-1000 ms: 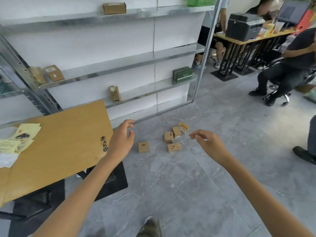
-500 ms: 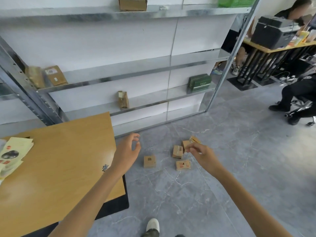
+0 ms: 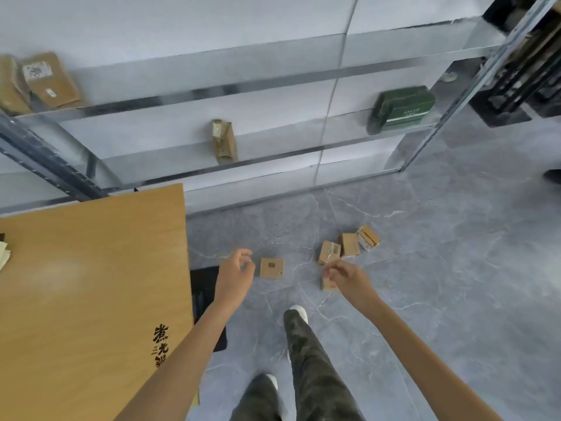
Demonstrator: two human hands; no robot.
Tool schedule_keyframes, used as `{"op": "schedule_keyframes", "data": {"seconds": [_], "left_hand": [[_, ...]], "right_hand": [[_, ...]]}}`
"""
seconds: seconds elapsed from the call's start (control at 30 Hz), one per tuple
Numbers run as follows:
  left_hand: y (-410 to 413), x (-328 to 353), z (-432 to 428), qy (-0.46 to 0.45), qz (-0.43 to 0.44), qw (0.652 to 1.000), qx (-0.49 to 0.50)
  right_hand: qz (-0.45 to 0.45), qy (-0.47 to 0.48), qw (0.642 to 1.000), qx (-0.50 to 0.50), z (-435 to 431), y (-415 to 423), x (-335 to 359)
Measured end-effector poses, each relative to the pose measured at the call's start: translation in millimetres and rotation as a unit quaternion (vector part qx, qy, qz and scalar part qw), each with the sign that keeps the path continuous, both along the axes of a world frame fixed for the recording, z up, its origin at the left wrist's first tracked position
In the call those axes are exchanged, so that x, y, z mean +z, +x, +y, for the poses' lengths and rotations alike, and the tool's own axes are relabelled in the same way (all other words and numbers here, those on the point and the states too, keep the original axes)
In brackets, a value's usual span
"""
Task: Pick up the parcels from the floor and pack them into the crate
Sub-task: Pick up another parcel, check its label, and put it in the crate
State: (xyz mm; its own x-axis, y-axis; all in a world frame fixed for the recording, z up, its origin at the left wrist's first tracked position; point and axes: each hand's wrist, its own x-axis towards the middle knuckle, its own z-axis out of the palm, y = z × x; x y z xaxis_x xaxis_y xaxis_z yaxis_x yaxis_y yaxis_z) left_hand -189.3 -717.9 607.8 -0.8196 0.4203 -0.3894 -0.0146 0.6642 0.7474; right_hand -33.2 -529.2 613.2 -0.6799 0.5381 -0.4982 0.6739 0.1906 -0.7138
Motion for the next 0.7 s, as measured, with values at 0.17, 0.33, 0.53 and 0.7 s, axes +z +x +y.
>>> {"op": "schedule_keyframes", "data": {"seconds": [0.17,0.33,0.53,0.7], "left_hand": [[-46,-119,51,-0.049,-0.058,0.995,0.063],[-86,-312,87,-0.115,-0.11,0.98,0.117],[-124,-554,103,-0.181,-0.2,0.958,0.097],[-147,-683,114,-0.16,-0.282,0.943,0.073]], "right_hand": [[-0.065,-0.048,0.996,-0.025,46,-60,-119],[-0.114,-0.123,0.984,-0.052,73,-115,-305],[-0.198,-0.187,0.96,-0.059,89,-156,-558],[-0.199,-0.274,0.939,-0.063,93,-189,-678]]}}
